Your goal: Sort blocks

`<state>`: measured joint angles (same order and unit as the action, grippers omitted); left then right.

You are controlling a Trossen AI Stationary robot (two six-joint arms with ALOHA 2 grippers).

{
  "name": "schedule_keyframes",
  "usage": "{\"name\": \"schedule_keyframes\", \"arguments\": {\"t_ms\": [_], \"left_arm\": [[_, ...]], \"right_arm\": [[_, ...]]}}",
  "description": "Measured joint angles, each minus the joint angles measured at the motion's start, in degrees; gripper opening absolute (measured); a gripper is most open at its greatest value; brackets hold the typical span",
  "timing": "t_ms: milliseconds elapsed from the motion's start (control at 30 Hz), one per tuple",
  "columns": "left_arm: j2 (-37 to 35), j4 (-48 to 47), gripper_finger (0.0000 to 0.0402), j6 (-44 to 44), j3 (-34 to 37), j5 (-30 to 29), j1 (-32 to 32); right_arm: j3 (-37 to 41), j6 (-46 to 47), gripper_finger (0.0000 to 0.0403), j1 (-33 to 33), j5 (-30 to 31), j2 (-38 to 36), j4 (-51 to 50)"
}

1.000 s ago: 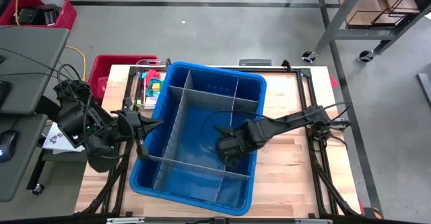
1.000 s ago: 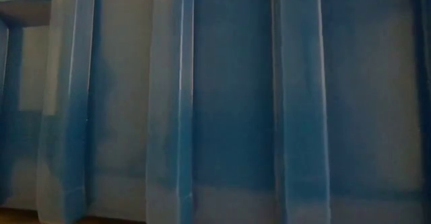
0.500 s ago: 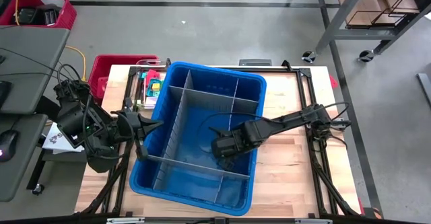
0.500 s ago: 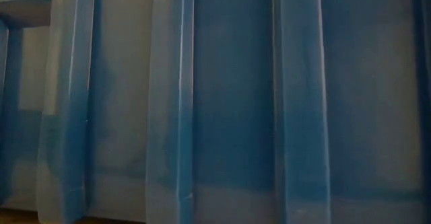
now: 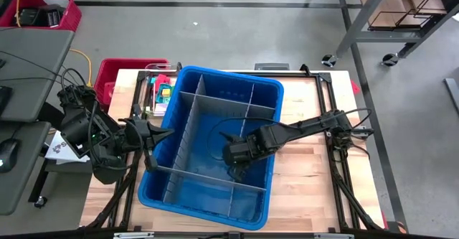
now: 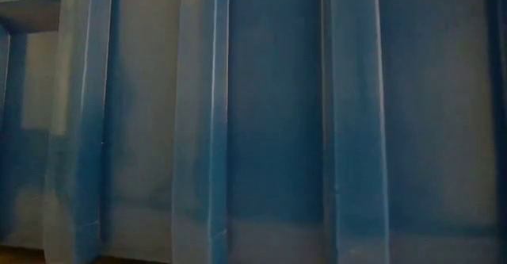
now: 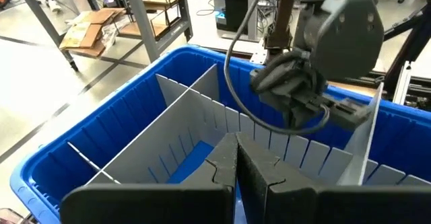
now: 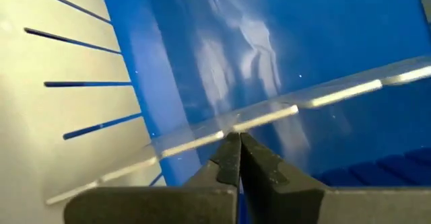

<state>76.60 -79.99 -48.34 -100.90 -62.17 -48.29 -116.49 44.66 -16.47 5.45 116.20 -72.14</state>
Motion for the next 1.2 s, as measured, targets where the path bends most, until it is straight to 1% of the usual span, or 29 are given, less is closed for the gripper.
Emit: {"name": "schedule_keyframes", "arguments": {"t_ms": [167,267,300,433,500,567,633,733,867,967,1033,1100,1133,1200], "left_arm": [[0.0,-1.26,0.0,-0.56,-0.02,0.09,0.0],[-0.1,-2.14,0.0,-3.82,2.4,0.32,0.0],[-0.06,-2.09,0.0,-4.39,3.55,1.23,-0.12],[-0.03,1.12,0.0,-4.17,9.45,10.17,-2.09],[0.02,5.26,0.0,-5.96,13.27,10.66,-3.88],[0.11,9.43,0.0,-9.3,17.02,8.92,-5.79],[0.04,13.11,0.0,-13.76,20.53,5.93,-7.1],[0.02,17.0,0.0,-19.98,25.64,3.65,-8.28],[1.28,19.08,0.0,-27.63,32.35,5.89,-8.31],[2.5,19.57,0.0,-34.45,35.86,7.38,-7.69],[3.03,19.53,0.0,-36.78,36.5,8.57,-7.29],[2.75,19.25,0.0,-36.89,35.57,9.23,-7.06],[2.0,18.97,0.0,-36.69,34.34,8.34,-7.07],[-0.2,17.72,0.0,-33.61,30.34,4.17,-7.12]], "right_arm": [[0.0,0.72,0.0,-0.02,0.49,-3.22,0.28],[0.0,1.84,0.0,-0.09,2.25,-6.17,0.42],[0.0,1.87,0.0,-0.37,3.1,-7.32,0.57],[0.0,4.95,0.0,-1.63,7.68,-11.28,1.22],[0.0,6.98,0.0,-2.83,10.51,-12.84,2.4],[0.0,8.88,0.0,-4.25,13.7,-14.06,3.48],[-0.02,10.85,0.0,-5.63,16.22,-14.72,4.04],[-0.02,12.84,0.0,-7.39,18.48,-14.76,3.94],[-0.02,15.0,0.0,-8.68,18.98,-14.73,3.89],[-0.02,16.1,0.0,-9.42,20.43,-14.73,3.89],[-0.02,16.57,0.0,-9.85,20.83,-14.73,3.93],[-0.02,16.37,0.0,-10.3,20.86,-14.73,4.66],[-0.02,15.58,0.0,-10.39,20.85,-14.73,5.59],[-0.02,12.99,0.0,-10.7,20.68,-14.73,7.78]]}}
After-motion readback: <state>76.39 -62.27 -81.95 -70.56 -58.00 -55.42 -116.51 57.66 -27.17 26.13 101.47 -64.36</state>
